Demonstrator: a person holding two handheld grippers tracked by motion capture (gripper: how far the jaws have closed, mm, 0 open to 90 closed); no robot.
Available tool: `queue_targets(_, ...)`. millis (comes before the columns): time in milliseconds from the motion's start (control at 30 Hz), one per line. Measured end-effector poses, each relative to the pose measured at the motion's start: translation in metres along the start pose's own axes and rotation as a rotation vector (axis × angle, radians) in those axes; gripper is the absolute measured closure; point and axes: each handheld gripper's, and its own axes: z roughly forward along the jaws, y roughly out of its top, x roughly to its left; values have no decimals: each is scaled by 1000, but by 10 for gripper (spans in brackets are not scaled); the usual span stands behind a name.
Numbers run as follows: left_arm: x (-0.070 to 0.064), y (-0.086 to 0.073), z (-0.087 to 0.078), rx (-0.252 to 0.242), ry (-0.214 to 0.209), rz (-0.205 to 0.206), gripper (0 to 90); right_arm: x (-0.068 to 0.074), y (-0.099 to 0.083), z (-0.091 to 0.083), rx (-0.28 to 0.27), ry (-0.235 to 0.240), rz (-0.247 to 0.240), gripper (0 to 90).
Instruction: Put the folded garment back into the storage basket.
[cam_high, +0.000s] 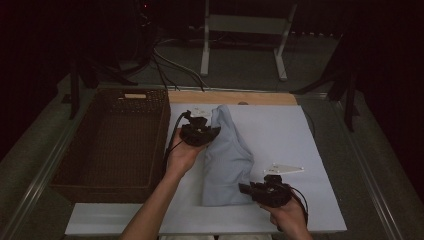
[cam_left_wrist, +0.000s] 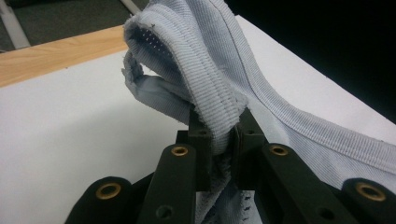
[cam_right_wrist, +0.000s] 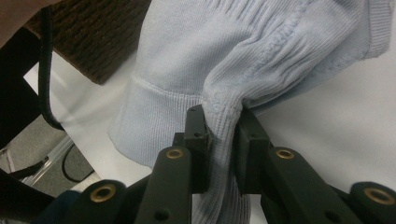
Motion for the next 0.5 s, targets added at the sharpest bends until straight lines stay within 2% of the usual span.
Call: queue_targets(500, 10, 10, -15, -19, 11, -19, 832, 13, 19, 5, -21, 26, -17, 782)
